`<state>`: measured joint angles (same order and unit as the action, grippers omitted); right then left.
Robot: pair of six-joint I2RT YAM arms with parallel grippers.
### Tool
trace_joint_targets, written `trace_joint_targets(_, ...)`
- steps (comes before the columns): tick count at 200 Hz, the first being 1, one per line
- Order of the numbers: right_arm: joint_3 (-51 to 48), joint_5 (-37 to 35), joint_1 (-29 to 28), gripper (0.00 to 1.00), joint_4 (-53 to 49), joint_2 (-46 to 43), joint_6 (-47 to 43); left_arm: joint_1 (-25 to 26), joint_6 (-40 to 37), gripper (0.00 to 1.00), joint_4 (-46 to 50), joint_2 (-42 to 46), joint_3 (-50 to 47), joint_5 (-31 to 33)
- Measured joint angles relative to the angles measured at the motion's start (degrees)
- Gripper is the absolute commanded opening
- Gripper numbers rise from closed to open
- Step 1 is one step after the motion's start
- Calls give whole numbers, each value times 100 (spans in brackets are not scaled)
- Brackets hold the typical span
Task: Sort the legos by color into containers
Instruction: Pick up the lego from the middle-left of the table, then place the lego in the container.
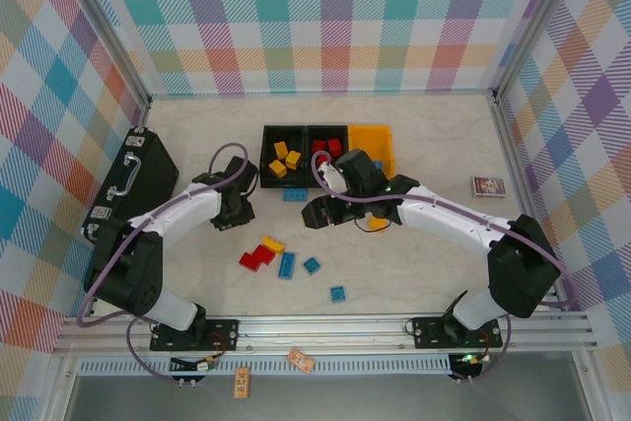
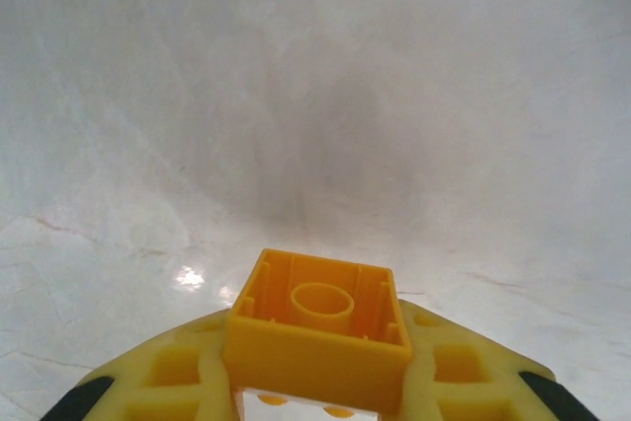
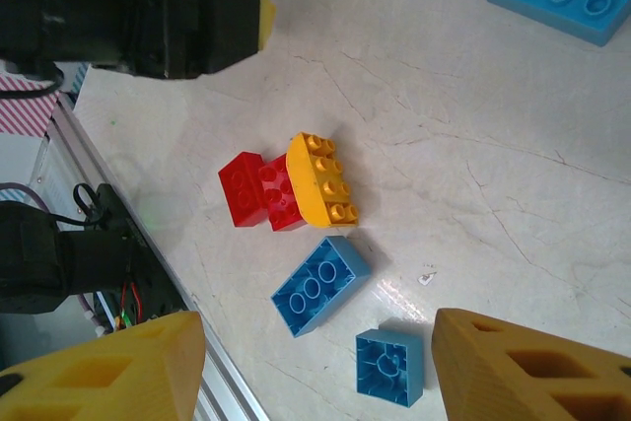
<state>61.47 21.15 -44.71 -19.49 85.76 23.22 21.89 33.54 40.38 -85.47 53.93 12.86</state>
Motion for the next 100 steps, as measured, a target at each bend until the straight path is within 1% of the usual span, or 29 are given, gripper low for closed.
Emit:
trace_joint_targets(28, -2, -68, 90, 63, -11, -44, 26, 136, -22, 19, 63, 7, 601, -131)
trace_joint_targets(49, -2, -131, 188, 63, -33, -116, 28, 232, -50, 19, 144, -166, 1182, -212)
trace_joint_targets(100, -190, -345, 365, 63, -140, -420, 157, 431, -188, 18, 153, -1344, 2632, -393)
